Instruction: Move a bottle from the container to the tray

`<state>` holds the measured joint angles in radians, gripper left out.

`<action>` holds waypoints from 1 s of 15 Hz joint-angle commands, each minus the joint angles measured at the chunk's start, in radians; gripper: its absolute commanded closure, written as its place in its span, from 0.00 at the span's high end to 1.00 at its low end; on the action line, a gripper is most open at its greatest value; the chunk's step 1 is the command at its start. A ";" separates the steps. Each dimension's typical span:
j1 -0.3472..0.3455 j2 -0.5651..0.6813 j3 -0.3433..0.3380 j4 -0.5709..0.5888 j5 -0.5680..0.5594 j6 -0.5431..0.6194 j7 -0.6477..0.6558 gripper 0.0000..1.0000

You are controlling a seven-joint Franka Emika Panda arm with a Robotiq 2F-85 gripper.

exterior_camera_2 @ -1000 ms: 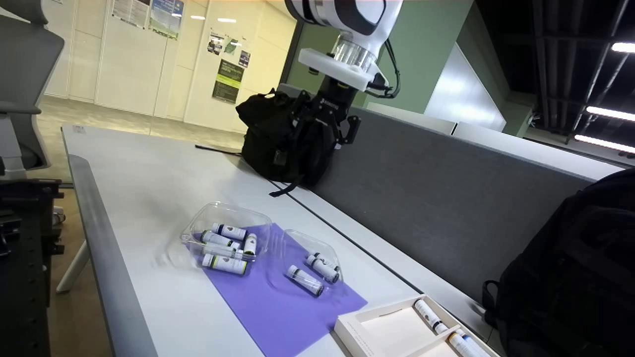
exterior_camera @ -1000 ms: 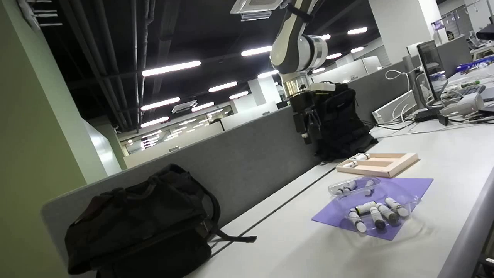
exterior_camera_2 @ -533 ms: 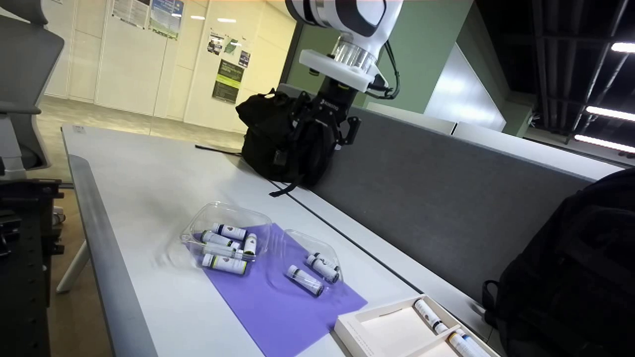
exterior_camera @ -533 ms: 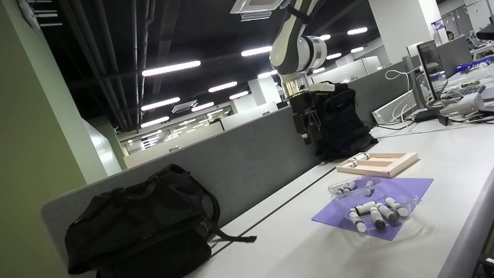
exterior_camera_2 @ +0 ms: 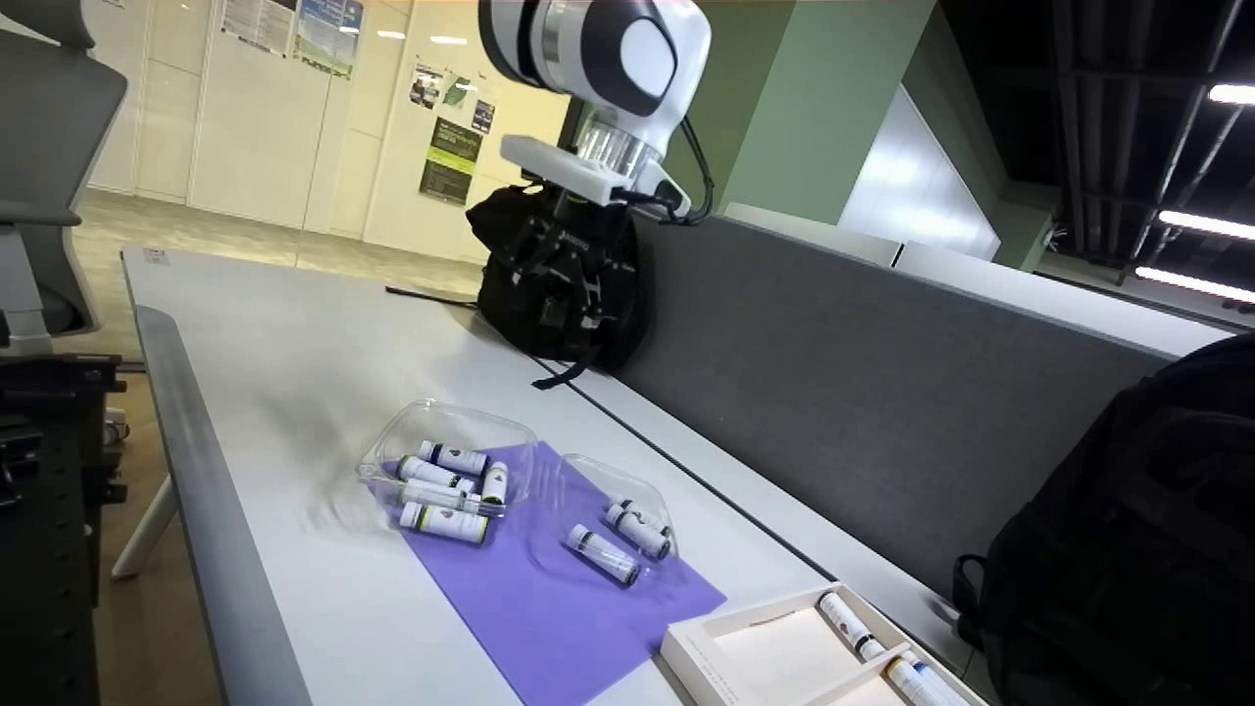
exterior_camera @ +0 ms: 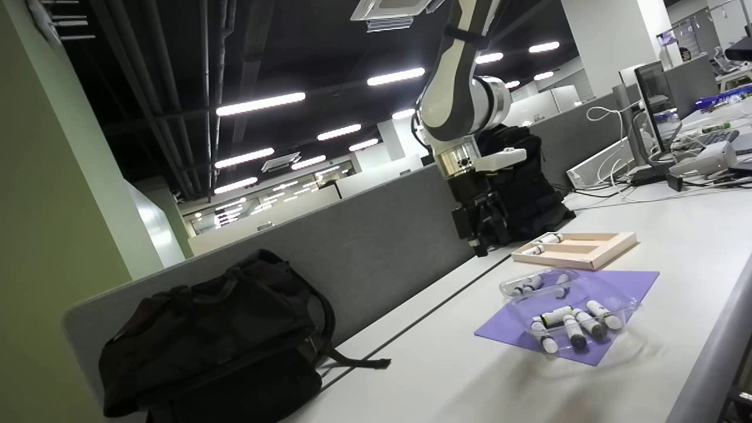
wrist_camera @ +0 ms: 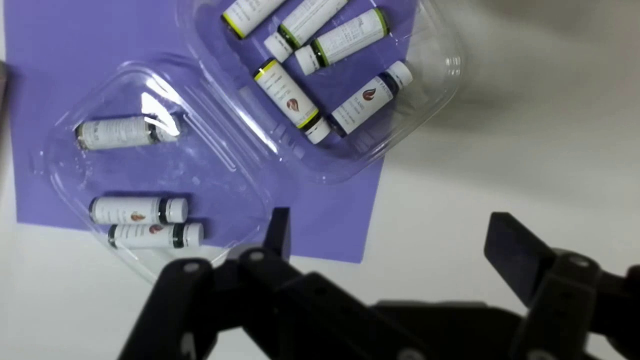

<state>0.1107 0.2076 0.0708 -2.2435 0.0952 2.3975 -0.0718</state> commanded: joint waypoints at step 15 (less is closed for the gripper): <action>-0.014 0.026 0.021 -0.114 0.125 0.165 0.136 1.00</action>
<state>0.1066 0.2180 0.0818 -2.3608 0.2178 2.5512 0.0531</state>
